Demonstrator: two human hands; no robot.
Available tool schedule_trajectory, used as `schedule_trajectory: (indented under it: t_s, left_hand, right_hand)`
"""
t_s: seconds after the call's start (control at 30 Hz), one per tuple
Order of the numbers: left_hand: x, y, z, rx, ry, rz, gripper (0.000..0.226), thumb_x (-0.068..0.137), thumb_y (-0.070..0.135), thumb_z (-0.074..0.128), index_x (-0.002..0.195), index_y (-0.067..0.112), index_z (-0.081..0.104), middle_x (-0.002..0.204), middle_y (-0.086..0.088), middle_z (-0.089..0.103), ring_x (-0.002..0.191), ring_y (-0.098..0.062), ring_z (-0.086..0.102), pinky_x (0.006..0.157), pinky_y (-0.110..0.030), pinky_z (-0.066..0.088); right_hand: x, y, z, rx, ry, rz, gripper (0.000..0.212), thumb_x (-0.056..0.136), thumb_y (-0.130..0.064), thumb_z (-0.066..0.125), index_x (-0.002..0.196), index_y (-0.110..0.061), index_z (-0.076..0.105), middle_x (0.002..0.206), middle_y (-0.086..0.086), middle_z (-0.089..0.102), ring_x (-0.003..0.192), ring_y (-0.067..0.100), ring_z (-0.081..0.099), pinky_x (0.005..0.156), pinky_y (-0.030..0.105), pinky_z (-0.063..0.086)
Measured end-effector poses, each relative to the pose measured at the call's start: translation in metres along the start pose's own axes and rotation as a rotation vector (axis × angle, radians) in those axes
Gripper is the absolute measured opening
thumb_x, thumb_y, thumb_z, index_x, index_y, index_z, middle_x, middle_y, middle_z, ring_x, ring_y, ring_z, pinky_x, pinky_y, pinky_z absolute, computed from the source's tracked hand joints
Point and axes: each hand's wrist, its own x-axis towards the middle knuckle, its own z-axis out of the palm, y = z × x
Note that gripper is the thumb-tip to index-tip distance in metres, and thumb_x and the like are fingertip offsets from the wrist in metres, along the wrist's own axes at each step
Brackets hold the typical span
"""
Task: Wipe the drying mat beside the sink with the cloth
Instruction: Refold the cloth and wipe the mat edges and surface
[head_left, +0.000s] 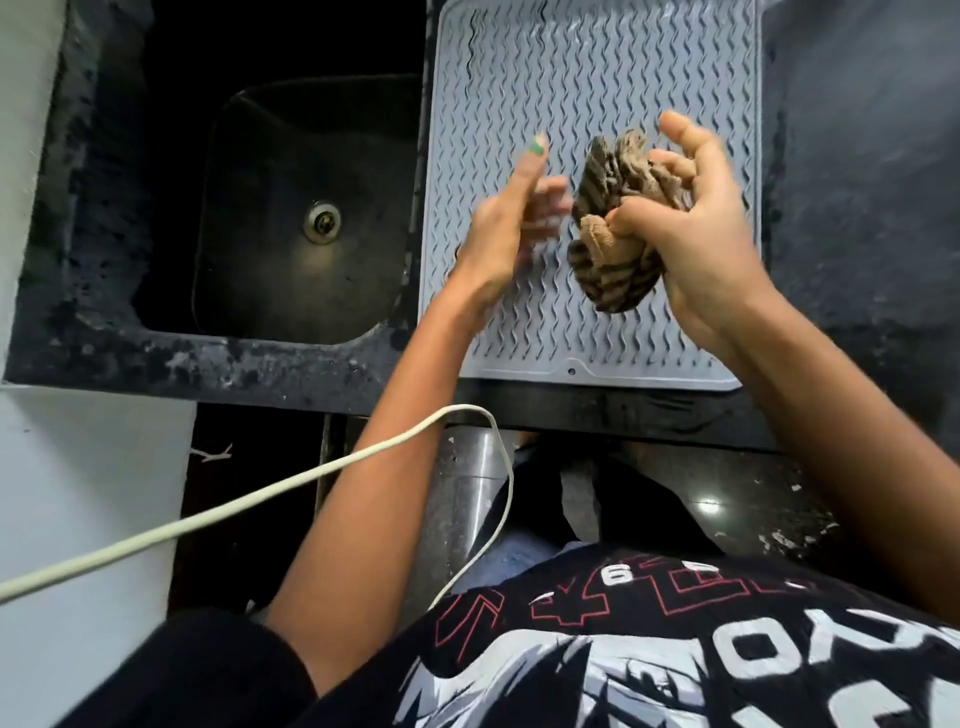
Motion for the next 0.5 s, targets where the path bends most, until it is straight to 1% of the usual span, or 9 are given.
schedule_trajectory:
  t_s: [0.07, 0.1, 0.17, 0.2, 0.27, 0.33, 0.4, 0.43, 0.5]
  left_hand:
    - [-0.016, -0.006, 0.001, -0.072, -0.189, -0.117, 0.059, 0.094, 0.060, 0.032, 0.129, 0.020, 0.057, 0.124, -0.003, 0.065, 0.112, -0.017, 0.064, 0.092, -0.032, 0.050]
    - [-0.020, -0.007, 0.002, -0.101, -0.242, -0.126, 0.054, 0.095, 0.057, 0.037, 0.128, 0.020, 0.057, 0.125, -0.003, 0.066, 0.110, -0.015, 0.065, 0.094, -0.033, 0.050]
    - [-0.025, -0.007, 0.005, -0.147, -0.217, -0.139, 0.040, 0.095, 0.043, 0.051, 0.118, 0.013, 0.063, 0.115, -0.006, 0.070, 0.099, -0.012, 0.068, 0.094, -0.032, 0.052]
    - [-0.026, -0.007, 0.005, -0.169, -0.166, -0.147, 0.034, 0.094, 0.038, 0.056, 0.112, 0.011, 0.064, 0.111, -0.008, 0.071, 0.096, -0.014, 0.068, 0.093, -0.033, 0.053]
    - [-0.024, -0.007, 0.003, -0.249, -0.080, -0.164, 0.028, 0.093, 0.031, 0.059, 0.110, 0.009, 0.064, 0.108, -0.010, 0.071, 0.096, -0.018, 0.068, 0.091, -0.036, 0.054]
    - [-0.022, -0.007, -0.002, -0.353, -0.065, -0.168, 0.020, 0.093, 0.021, 0.056, 0.106, 0.009, 0.064, 0.099, -0.008, 0.070, 0.087, -0.017, 0.067, 0.081, -0.034, 0.056]
    - [-0.020, -0.005, -0.005, -0.378, -0.048, -0.161, 0.012, 0.092, 0.015, 0.050, 0.090, 0.013, 0.062, 0.086, -0.003, 0.066, 0.076, -0.012, 0.061, 0.068, -0.029, 0.051]
    - [-0.020, -0.004, -0.007, -0.372, -0.032, -0.162, 0.012, 0.091, 0.014, 0.049, 0.086, 0.014, 0.060, 0.083, -0.002, 0.064, 0.074, -0.012, 0.058, 0.066, -0.028, 0.047]
    - [-0.017, -0.005, -0.012, -0.350, -0.022, -0.155, 0.007, 0.090, 0.017, 0.054, 0.092, 0.014, 0.060, 0.089, -0.004, 0.065, 0.081, -0.015, 0.060, 0.072, -0.032, 0.049]
  right_hand:
    - [0.005, -0.002, 0.000, 0.121, 0.001, 0.043, 0.072, 0.078, 0.013, 0.051, 0.141, -0.016, 0.033, 0.129, 0.011, 0.047, 0.101, 0.014, 0.059, 0.084, 0.027, 0.053]
    - [0.006, -0.003, 0.000, 0.151, 0.005, 0.062, 0.072, 0.078, 0.015, 0.048, 0.141, -0.017, 0.033, 0.126, 0.013, 0.051, 0.097, 0.016, 0.060, 0.077, 0.027, 0.054]
    - [0.009, -0.005, -0.002, 0.197, 0.025, 0.101, 0.071, 0.077, 0.017, 0.042, 0.138, -0.018, 0.039, 0.106, 0.011, 0.059, 0.078, 0.017, 0.058, 0.057, 0.025, 0.048]
    - [0.010, -0.005, -0.003, 0.235, 0.040, 0.123, 0.070, 0.076, 0.017, 0.040, 0.137, -0.018, 0.041, 0.098, 0.010, 0.060, 0.073, 0.018, 0.054, 0.055, 0.026, 0.045]
    - [0.013, -0.004, -0.006, 0.367, 0.064, 0.179, 0.067, 0.076, 0.019, 0.034, 0.134, -0.013, 0.045, 0.102, 0.012, 0.061, 0.083, 0.023, 0.055, 0.066, 0.032, 0.047]
    - [0.013, -0.006, -0.008, 0.533, 0.004, 0.219, 0.069, 0.073, 0.020, 0.025, 0.132, -0.007, 0.048, 0.114, 0.015, 0.059, 0.100, 0.027, 0.055, 0.081, 0.038, 0.045]
    - [0.013, -0.008, -0.010, 0.687, -0.092, 0.248, 0.072, 0.072, 0.018, 0.016, 0.132, -0.004, 0.047, 0.124, 0.016, 0.056, 0.112, 0.029, 0.055, 0.084, 0.035, 0.051]
    - [0.013, -0.009, -0.011, 0.760, -0.118, 0.274, 0.074, 0.071, 0.017, 0.016, 0.135, -0.004, 0.045, 0.131, 0.017, 0.054, 0.118, 0.031, 0.055, 0.085, 0.036, 0.054]
    - [0.014, -0.009, -0.015, 0.868, -0.140, 0.305, 0.075, 0.064, 0.014, 0.024, 0.133, -0.005, 0.046, 0.138, 0.017, 0.051, 0.125, 0.033, 0.053, 0.093, 0.044, 0.053]
